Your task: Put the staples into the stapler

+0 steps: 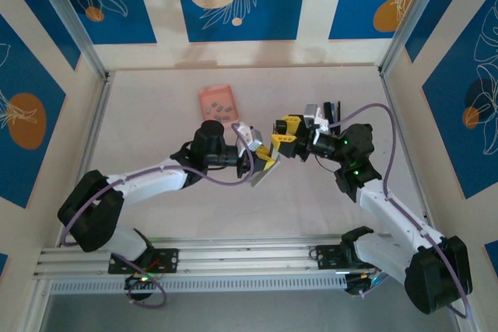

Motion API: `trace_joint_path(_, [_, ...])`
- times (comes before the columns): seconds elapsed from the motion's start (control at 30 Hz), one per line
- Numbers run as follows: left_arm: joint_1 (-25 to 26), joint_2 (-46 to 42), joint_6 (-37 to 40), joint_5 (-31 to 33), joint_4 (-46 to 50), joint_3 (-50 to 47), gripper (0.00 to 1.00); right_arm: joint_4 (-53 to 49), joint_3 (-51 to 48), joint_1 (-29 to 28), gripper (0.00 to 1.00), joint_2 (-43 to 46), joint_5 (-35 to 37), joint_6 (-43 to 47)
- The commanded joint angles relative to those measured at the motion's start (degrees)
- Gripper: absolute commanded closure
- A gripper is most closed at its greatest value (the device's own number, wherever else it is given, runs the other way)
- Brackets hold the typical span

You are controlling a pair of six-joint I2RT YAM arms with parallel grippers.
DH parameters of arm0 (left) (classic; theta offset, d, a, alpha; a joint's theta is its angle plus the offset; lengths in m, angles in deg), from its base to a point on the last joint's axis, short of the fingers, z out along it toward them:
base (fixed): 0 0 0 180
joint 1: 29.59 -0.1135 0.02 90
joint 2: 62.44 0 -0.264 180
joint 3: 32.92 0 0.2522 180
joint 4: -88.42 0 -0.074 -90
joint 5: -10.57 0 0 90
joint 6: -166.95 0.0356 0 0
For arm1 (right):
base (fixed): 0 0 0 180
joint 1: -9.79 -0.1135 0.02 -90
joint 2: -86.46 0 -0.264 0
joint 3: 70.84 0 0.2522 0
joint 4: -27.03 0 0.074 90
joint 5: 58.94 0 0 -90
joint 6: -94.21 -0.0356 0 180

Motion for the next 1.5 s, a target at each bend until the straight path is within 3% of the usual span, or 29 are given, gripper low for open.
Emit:
trace_joint_path(0.0, [-0.27,1.14,-7.09,9.50,2.66,3.89,1.00,-1.57,-1.37,0.14,0.40,3.04,3.12,0.86])
trace_joint_path(0.2, [1.44,3.80,-13.32,19.09,8.93,8.48,1.00,-4.39,-3.42,2.03,0.35,6.45,8.82,0.93])
trace_joint_path(0.4, [3.40,7.71,-23.72,30.86,19.51,16.06,1.00,-23.35,2.81,2.82,0.33,7.84,24.36,-1.51])
trace_joint_path(0.57, [4.80,13.89,-31.14,37.28,34.01,27.95,1.00,-34.07,5.84,4.49,0.33,7.45,31.41,-6.64])
trace_joint_path(0.77, [6.56,22.92,-42.61,45.05,53.60,43.15,1.00,-42.42,6.93,8.17,0.34,7.29,34.10,-11.84])
trace_joint_path(0.97, [7.75,30.73,-49.70,48.03,66.08,53.32,1.00,-45.27,5.72,10.98,0.34,7.11,32.93,-14.66])
trace_joint_path(1.23, [8.84,37.60,-52.76,48.31,71.73,60.29,1.00,-46.24,4.13,13.07,0.35,6.94,30.98,-16.16])
trace_joint_path(1.47, [9.33,41.37,-54.31,44.55,71.71,62.45,1.00,-47.00,3.50,13.88,0.35,6.80,29.79,-17.62])
